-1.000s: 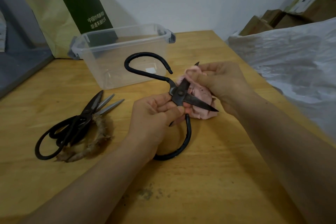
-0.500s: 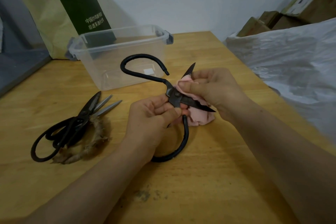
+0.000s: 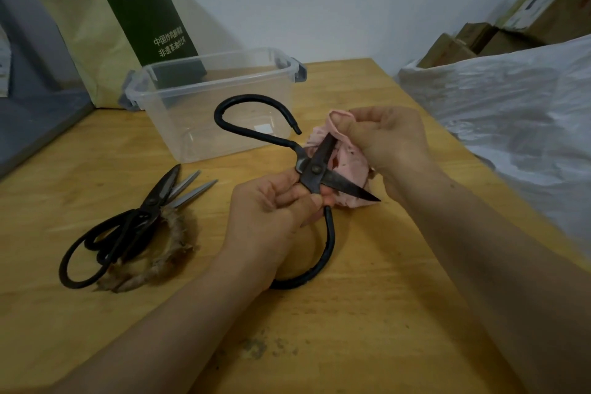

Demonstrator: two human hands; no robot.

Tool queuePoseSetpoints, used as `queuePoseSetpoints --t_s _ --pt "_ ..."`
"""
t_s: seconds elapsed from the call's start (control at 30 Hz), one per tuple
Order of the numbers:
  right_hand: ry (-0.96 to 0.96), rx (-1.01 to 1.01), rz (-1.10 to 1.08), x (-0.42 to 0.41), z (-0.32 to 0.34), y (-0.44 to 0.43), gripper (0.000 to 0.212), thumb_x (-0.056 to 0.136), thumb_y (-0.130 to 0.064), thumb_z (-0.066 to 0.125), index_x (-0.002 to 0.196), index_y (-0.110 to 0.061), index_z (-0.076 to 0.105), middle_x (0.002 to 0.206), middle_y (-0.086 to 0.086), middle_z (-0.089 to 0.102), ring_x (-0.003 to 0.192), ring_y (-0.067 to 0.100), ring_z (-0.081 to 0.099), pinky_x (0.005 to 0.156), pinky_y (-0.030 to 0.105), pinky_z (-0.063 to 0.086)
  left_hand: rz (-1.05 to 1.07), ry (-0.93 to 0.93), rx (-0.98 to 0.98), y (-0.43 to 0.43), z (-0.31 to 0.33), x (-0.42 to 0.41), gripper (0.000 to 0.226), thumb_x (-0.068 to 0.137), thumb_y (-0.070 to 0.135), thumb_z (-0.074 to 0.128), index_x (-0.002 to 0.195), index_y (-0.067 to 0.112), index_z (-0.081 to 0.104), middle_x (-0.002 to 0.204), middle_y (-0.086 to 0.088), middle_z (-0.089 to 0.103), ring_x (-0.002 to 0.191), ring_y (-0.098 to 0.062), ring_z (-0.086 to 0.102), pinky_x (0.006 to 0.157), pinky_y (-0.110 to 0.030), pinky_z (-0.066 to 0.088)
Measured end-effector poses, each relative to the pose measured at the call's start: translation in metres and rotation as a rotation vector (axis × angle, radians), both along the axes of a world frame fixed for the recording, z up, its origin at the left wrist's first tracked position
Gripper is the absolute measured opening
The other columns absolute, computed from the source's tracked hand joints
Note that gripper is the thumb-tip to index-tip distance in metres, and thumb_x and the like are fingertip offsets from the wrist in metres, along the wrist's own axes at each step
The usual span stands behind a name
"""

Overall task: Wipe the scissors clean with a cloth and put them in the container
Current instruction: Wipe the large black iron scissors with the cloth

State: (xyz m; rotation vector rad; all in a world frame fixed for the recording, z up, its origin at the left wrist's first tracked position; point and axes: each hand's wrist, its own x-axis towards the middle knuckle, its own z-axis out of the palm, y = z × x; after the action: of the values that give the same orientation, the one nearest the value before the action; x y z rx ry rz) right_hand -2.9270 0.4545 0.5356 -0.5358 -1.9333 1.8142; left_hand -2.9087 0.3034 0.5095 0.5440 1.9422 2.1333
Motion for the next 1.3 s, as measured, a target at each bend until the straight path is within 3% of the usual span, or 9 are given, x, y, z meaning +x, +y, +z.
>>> queuePoseSetpoints --t_s 0.23,0.43,0.53,0.6,0.7,0.87,1.07,1.2,1.3 --pt "-0.108 0.051 0.248 0.017 -0.005 -0.007 0.035 0.07 -0.02 0.08 0.099 -0.003 0.069 0.073 0.002 0.072 0.056 0.007 0.067 0.047 0.015 0.048 -0.002 -0.012 0.006 0.0 -0.001 -0.003 0.027 0.082 -0.012 0.059 0.089 0.012 0.068 0.087 -0.021 0.071 0.076 -0.018 0.071 0.063 -0.018 0.055" --pt "-0.008 0.107 0.003 -0.001 -0.002 -0.002 0.036 0.077 -0.03 0.076 0.104 -0.007 0.069 0.084 0.004 0.072 0.072 0.011 0.068 0.065 0.023 0.054 0.005 -0.032 0.025 0.001 -0.002 -0.002 0.032 0.081 -0.013 0.059 0.095 0.014 0.068 0.087 -0.013 0.074 0.08 -0.016 0.07 0.066 -0.019 0.056" --pt "-0.086 0.094 0.192 0.013 -0.004 -0.004 0.029 0.074 -0.026 0.077 0.097 -0.008 0.07 0.077 0.007 0.073 0.059 0.011 0.069 0.05 0.02 0.052 -0.003 -0.041 0.026 0.0 -0.002 -0.003 0.028 0.081 -0.012 0.06 0.095 0.01 0.069 0.086 -0.015 0.073 0.081 -0.023 0.071 0.066 -0.022 0.057" --pt "-0.108 0.084 0.286 0.017 -0.007 -0.008 0.025 0.071 -0.021 0.079 0.09 -0.006 0.07 0.077 0.009 0.073 0.061 0.014 0.07 0.054 0.023 0.056 0.006 -0.019 0.011 0.0 -0.001 -0.003 0.026 0.08 -0.011 0.061 0.087 0.013 0.069 0.086 -0.019 0.072 0.082 -0.028 0.07 0.07 -0.025 0.058" --pt "-0.039 0.132 0.177 0.008 -0.007 -0.009 0.02 0.075 -0.025 0.078 0.084 -0.009 0.071 0.078 0.008 0.073 0.071 0.018 0.071 0.067 0.029 0.058 0.018 -0.013 0.009 0.0 -0.003 -0.003 0.028 0.08 -0.012 0.061 0.092 0.012 0.069 0.087 -0.02 0.072 0.082 -0.024 0.07 0.07 -0.022 0.057" --pt "0.072 0.185 0.023 0.001 -0.004 -0.001 0.02 0.084 -0.032 0.069 0.066 -0.027 0.063 0.062 -0.007 0.066 0.061 0.006 0.066 0.062 0.025 0.055 0.012 -0.064 0.021 0.002 -0.002 -0.002 0.031 0.08 -0.013 0.061 0.099 0.011 0.067 0.09 -0.02 0.071 0.084 -0.022 0.07 0.068 -0.02 0.057" --pt "-0.042 0.058 -0.069 0.015 -0.001 0.025 0.026 0.085 -0.048 0.061 0.082 -0.022 0.063 0.074 -0.003 0.068 0.057 0.007 0.066 0.038 0.013 0.041 0.015 -0.086 0.026 -0.001 -0.003 -0.005 0.027 0.082 -0.011 0.059 0.098 0.008 0.068 0.083 -0.011 0.074 0.077 -0.014 0.071 0.067 -0.018 0.056" --pt "-0.126 0.101 -0.042 0.011 -0.007 0.036 0.022 0.09 -0.042 0.058 0.098 -0.021 0.058 0.094 -0.002 0.062 0.08 0.013 0.061 0.06 0.026 0.046 0.027 -0.087 0.017 -0.002 -0.004 -0.006 0.025 0.083 -0.01 0.059 0.1 0.005 0.068 0.084 -0.013 0.074 0.079 -0.015 0.071 0.068 -0.019 0.057" --pt "-0.17 0.238 0.024 0.008 -0.001 0.033 0.019 0.093 -0.027 0.042 0.107 -0.018 0.053 0.091 -0.008 0.049 0.078 0.009 0.048 0.06 0.028 0.037 0.034 -0.085 0.014 -0.002 -0.005 -0.006 0.026 0.083 -0.009 0.059 0.104 0.004 0.068 0.085 -0.012 0.074 0.081 -0.016 0.072 0.069 -0.019 0.057"
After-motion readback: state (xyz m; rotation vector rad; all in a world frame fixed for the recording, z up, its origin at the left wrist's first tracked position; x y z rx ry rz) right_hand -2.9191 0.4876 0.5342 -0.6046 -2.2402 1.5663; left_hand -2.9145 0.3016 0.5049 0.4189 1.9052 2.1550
